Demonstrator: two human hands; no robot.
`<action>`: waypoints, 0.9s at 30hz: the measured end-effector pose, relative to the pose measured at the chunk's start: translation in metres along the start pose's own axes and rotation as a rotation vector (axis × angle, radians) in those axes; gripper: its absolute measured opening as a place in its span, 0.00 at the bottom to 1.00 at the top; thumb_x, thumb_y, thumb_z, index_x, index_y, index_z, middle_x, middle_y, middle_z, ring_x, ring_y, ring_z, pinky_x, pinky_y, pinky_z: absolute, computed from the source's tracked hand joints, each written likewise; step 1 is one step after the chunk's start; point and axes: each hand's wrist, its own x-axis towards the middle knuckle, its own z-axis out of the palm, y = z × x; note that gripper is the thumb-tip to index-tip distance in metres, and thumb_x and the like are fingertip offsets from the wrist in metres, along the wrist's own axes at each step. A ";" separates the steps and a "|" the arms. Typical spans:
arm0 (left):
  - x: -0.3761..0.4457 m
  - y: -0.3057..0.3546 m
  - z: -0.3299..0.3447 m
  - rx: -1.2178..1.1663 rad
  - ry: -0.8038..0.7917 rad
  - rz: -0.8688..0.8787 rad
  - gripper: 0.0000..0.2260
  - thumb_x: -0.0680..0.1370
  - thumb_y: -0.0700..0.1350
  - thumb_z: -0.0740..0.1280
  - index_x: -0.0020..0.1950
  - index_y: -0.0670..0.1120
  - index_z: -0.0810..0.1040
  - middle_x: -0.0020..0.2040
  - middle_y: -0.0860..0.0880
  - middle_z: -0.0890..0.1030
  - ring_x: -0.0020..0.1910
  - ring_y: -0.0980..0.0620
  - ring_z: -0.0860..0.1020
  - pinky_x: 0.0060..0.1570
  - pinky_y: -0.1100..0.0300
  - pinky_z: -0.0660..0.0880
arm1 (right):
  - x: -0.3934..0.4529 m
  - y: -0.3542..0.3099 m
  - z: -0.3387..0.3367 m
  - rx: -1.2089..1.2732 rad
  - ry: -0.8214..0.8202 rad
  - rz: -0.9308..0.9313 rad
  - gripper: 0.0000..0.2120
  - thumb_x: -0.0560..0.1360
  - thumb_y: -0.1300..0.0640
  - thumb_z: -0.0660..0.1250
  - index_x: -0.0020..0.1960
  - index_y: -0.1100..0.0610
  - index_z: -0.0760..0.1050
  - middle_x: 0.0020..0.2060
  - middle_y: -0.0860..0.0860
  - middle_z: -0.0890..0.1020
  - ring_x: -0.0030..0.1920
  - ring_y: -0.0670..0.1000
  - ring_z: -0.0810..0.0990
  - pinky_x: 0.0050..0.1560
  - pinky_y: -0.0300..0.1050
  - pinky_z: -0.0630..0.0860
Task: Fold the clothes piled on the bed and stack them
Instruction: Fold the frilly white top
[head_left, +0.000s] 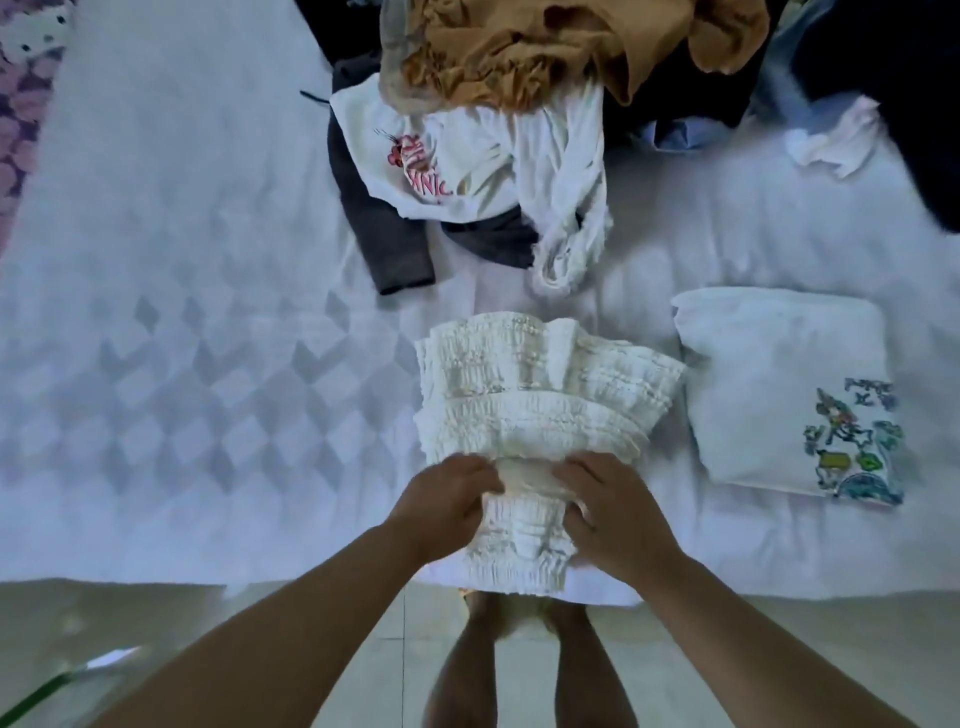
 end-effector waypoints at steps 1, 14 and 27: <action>0.010 -0.002 0.005 0.032 0.071 0.070 0.16 0.73 0.40 0.58 0.55 0.47 0.82 0.59 0.47 0.80 0.59 0.46 0.77 0.58 0.54 0.75 | 0.005 0.002 0.006 -0.065 0.008 -0.028 0.20 0.68 0.54 0.57 0.57 0.56 0.77 0.55 0.52 0.79 0.56 0.54 0.76 0.55 0.49 0.72; 0.059 -0.031 0.048 0.436 -0.435 0.017 0.28 0.82 0.56 0.51 0.77 0.57 0.38 0.70 0.55 0.28 0.74 0.50 0.32 0.71 0.49 0.32 | -0.022 0.032 0.061 -0.336 -0.257 -0.330 0.43 0.69 0.29 0.55 0.75 0.54 0.60 0.75 0.56 0.60 0.75 0.58 0.54 0.70 0.61 0.52; 0.038 -0.056 0.004 -0.393 -0.243 -0.119 0.32 0.72 0.72 0.46 0.64 0.57 0.76 0.71 0.57 0.69 0.71 0.64 0.61 0.71 0.61 0.57 | -0.011 0.035 0.047 0.064 -0.117 -0.178 0.19 0.70 0.53 0.63 0.60 0.52 0.69 0.59 0.53 0.80 0.62 0.51 0.71 0.62 0.46 0.65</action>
